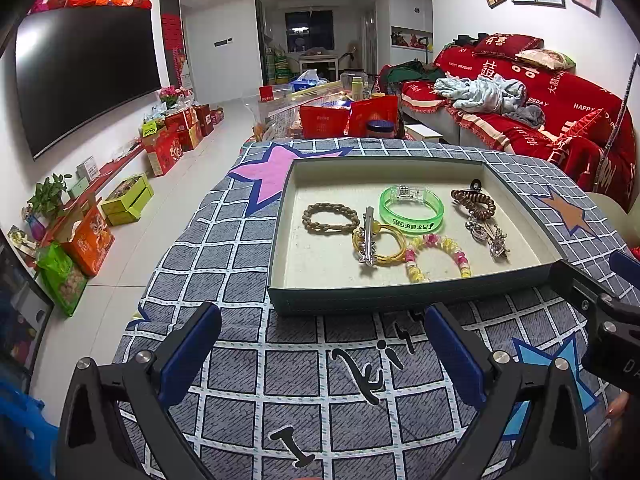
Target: Organize jewelry
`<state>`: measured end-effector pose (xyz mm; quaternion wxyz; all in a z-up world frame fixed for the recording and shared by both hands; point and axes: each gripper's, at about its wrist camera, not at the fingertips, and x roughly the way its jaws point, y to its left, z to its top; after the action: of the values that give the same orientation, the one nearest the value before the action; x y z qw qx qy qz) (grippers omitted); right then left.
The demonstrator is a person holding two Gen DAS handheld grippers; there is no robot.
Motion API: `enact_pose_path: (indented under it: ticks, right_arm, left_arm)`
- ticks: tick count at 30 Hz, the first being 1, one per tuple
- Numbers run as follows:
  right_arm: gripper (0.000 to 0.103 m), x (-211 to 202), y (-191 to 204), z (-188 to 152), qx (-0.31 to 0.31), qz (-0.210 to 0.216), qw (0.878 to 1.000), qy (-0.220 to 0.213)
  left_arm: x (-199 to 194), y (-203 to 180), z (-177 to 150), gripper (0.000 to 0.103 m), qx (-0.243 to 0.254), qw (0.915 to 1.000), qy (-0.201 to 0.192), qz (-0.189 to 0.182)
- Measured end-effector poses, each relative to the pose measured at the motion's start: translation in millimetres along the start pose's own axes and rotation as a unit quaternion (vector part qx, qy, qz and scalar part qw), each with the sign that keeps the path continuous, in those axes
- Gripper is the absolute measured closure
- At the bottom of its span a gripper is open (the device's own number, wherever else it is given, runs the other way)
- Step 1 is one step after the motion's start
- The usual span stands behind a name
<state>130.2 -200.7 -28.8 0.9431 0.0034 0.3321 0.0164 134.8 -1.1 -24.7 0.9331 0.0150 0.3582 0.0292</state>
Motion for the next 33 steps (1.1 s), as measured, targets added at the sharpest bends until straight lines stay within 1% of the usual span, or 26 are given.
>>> enact_pose_path:
  ticks: [33]
  right_arm:
    - [0.0,-6.1,6.2,2.9,-0.001,0.002,1.0,-0.005]
  left_arm:
    - [-4.3,3.8,1.1,0.0,-0.007,1.0,-0.001,-0.001]
